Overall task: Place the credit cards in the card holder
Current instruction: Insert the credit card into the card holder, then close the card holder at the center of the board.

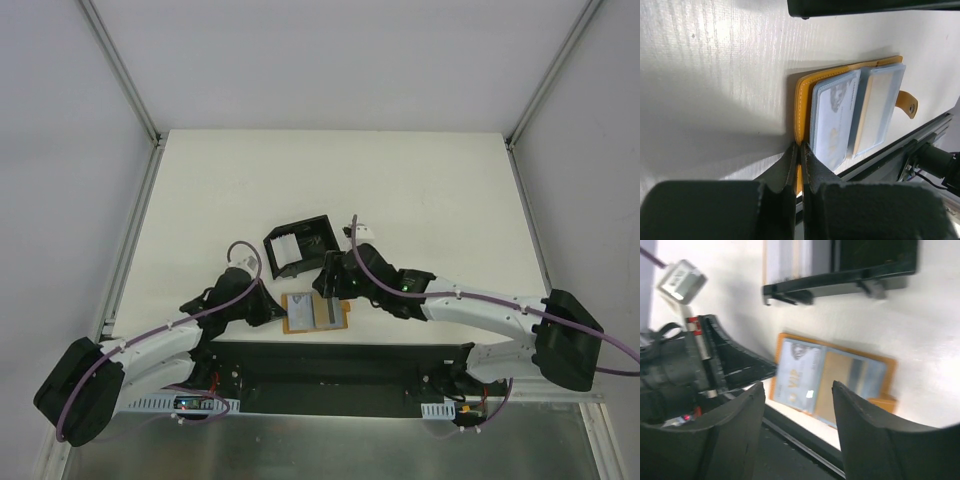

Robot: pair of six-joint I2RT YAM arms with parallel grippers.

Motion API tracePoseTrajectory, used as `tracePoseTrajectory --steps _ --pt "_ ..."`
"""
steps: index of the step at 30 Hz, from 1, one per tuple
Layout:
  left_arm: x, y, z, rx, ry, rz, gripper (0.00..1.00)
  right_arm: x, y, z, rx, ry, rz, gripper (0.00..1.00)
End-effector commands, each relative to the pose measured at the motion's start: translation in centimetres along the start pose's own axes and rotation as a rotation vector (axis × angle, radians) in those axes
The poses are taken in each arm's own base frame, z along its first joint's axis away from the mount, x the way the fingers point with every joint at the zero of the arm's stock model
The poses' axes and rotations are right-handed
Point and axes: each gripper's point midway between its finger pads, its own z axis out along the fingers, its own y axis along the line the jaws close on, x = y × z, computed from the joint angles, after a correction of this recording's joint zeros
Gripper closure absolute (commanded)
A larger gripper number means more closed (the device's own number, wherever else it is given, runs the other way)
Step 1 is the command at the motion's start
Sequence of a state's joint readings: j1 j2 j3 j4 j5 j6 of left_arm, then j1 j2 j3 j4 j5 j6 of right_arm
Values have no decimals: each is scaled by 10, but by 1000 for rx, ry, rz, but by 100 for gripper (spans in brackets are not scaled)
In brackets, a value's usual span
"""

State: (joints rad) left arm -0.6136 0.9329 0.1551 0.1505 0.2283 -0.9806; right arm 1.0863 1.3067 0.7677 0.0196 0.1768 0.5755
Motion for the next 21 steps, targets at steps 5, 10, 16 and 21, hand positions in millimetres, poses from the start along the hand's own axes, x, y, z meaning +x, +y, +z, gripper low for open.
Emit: tracePoseTrajectory --steps 5,10,16,21 --pt "1 -1 -12 -58 44 55 100 24 -61 -14 305 140 -117 35" --pt "0 -8 -14 -51 56 66 100 36 -57 -3 324 208 -122 34" --pt "-1 -12 -16 -49 65 74 100 39 -67 1 396 226 -147 36" --pt "-3 -14 -18 -52 63 83 100 42 -70 -1 411 233 -141 50"
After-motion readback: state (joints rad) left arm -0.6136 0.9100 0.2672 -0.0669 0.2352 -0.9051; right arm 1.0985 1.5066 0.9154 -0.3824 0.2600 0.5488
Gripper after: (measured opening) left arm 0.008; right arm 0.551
